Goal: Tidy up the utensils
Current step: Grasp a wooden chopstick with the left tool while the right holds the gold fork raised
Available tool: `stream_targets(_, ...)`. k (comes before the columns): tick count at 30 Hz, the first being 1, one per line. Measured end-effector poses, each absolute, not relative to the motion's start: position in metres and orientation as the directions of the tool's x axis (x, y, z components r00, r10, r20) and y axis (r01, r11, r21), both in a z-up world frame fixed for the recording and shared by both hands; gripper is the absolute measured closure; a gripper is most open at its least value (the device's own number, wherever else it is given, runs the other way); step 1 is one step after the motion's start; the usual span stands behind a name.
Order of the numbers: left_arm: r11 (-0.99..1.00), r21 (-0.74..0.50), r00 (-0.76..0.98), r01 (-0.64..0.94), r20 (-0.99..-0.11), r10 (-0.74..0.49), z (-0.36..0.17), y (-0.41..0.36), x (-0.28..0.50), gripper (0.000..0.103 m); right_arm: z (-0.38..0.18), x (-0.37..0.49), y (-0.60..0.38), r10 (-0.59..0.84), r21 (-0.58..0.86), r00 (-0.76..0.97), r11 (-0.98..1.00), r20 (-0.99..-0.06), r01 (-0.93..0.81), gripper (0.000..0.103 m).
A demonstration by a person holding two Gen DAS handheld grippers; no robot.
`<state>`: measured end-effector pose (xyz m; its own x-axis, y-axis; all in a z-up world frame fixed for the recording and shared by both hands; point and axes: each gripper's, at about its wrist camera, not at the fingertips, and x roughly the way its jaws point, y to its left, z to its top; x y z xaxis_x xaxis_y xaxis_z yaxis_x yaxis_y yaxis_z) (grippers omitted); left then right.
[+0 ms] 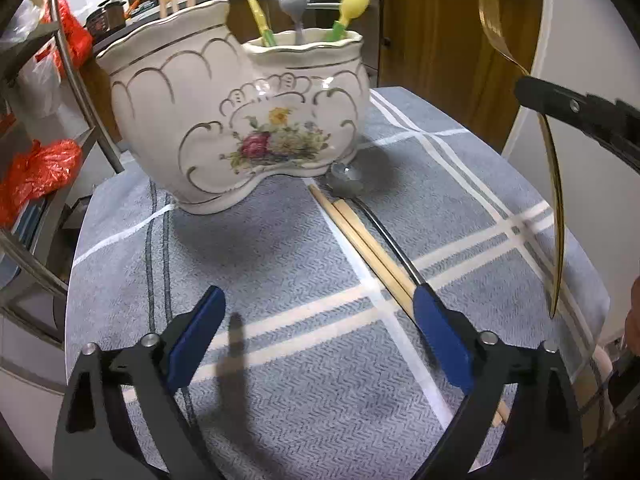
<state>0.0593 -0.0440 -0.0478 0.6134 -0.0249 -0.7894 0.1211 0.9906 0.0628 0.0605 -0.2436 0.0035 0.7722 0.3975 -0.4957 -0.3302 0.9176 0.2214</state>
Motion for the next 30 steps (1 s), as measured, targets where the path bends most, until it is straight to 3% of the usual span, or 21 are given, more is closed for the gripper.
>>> stream_targets(1,0.991,0.069,0.611,0.118,-0.791,-0.018,-0.047,-0.042,0.058,0.029,0.004,0.06,-0.244,0.398,0.222,0.772,0.917,-0.495,-0.331,0.097)
stream_targets(3,0.989,0.061,0.6,0.132,-0.8,-0.031,-0.05,-0.04,0.057,0.04,0.004,0.06,-0.243,0.397,0.221,0.774,0.918,-0.493,-0.33,0.097)
stream_targets(11,0.985,0.034,0.587,0.169,-0.806,-0.073,-0.05,-0.044,0.056,0.045,0.006,0.057,-0.241,0.405,0.22,0.772,0.914,-0.491,-0.34,0.097)
stream_targets(12,0.983,0.021,0.585,0.184,-0.805,-0.093,-0.049,-0.043,0.055,0.054,0.006,0.057,-0.242,0.406,0.22,0.772,0.914,-0.49,-0.341,0.097)
stream_targets(13,0.981,0.028,0.587,0.192,-0.804,-0.093,-0.048,-0.041,0.055,0.072,0.007,0.056,-0.242,0.406,0.22,0.773,0.914,-0.488,-0.341,0.097)
stream_targets(16,0.979,0.014,0.573,0.204,-0.812,-0.108,-0.046,-0.03,0.055,0.101,0.009,0.055,-0.243,0.407,0.223,0.777,0.914,-0.481,-0.34,0.097)
stream_targets(28,0.974,-0.049,0.554,0.22,-0.816,-0.166,-0.039,0.006,0.041,0.103,0.013,0.051,-0.236,0.421,0.222,0.779,0.907,-0.465,-0.358,0.097)
stream_targets(30,0.97,-0.061,0.559,0.237,-0.807,-0.188,-0.036,-0.004,0.039,0.096,0.013,0.05,-0.235,0.421,0.222,0.778,0.907,-0.466,-0.359,0.097)
